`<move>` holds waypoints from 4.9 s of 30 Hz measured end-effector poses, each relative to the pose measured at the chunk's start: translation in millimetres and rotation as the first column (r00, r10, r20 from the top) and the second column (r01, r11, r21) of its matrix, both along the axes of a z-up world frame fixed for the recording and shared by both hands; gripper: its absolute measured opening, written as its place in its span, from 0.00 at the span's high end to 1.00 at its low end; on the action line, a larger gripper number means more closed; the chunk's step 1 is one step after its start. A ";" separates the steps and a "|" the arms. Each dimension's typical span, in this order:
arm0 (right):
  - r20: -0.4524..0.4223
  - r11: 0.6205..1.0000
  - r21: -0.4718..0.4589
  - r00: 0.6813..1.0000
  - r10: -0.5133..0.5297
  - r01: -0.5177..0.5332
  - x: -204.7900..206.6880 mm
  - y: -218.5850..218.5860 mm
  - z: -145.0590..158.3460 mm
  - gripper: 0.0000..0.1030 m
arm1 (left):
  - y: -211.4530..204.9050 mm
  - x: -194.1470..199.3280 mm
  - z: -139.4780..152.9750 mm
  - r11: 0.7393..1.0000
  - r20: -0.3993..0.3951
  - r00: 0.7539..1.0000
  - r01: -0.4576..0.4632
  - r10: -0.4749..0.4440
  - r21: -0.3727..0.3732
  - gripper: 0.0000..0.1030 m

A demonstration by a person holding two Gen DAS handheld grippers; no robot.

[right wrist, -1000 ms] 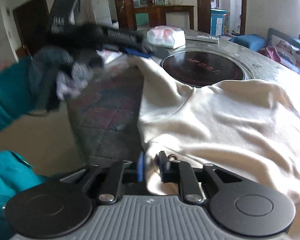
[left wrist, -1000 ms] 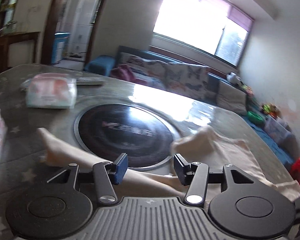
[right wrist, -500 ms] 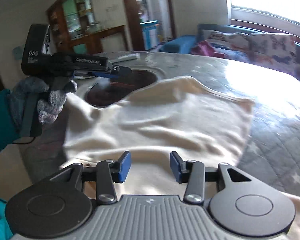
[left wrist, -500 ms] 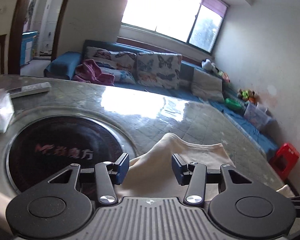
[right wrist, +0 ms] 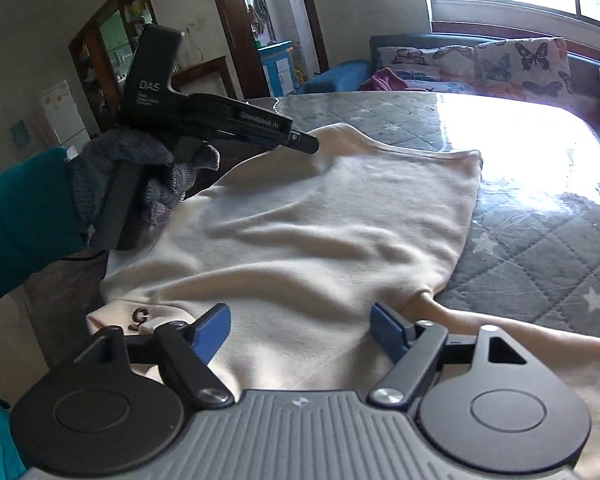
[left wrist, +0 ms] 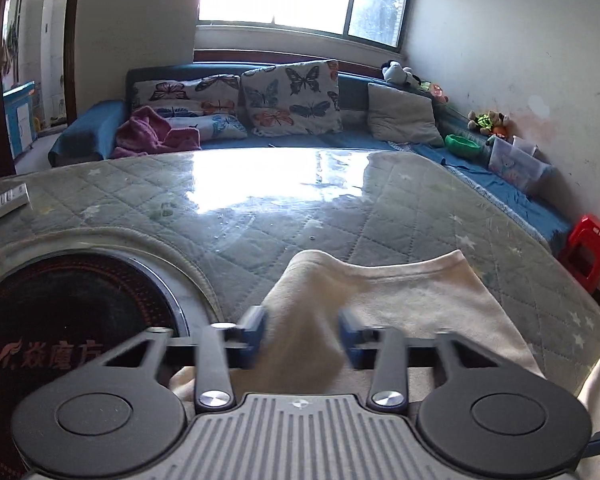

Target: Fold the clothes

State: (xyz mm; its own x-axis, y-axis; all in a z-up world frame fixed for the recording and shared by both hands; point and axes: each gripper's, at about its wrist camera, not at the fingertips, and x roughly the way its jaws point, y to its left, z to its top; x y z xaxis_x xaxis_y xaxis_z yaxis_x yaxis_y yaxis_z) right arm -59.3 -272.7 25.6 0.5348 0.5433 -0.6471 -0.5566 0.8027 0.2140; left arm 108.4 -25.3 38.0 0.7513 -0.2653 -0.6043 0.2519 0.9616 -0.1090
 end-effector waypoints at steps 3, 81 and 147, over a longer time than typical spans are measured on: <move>0.005 1.000 0.007 1.000 0.006 -0.006 -1.4 1.4 -0.8 0.18 | -7.1 -17.4 7.9 1.000 0.055 0.998 0.026 -0.026 -0.007 0.88; 0.018 0.924 -0.198 0.941 0.338 -0.328 -32.8 85.5 7.3 0.62 | 28.8 -101.6 -11.2 0.994 -0.023 0.994 0.103 -0.104 -0.031 0.56; 0.008 0.912 -0.151 0.922 0.386 -0.381 -37.2 95.8 8.6 0.51 | 244.3 -140.0 -14.1 0.774 -0.050 0.781 -0.624 0.623 -0.103 0.96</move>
State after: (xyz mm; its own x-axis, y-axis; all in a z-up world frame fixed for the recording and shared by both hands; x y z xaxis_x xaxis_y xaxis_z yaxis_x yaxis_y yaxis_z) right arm -96.4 -176.9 34.3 0.3290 0.6145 -0.7170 -0.8331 0.5464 0.0859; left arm -31.7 218.9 24.0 0.7676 0.1951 -0.6106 -0.4010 0.8893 -0.2200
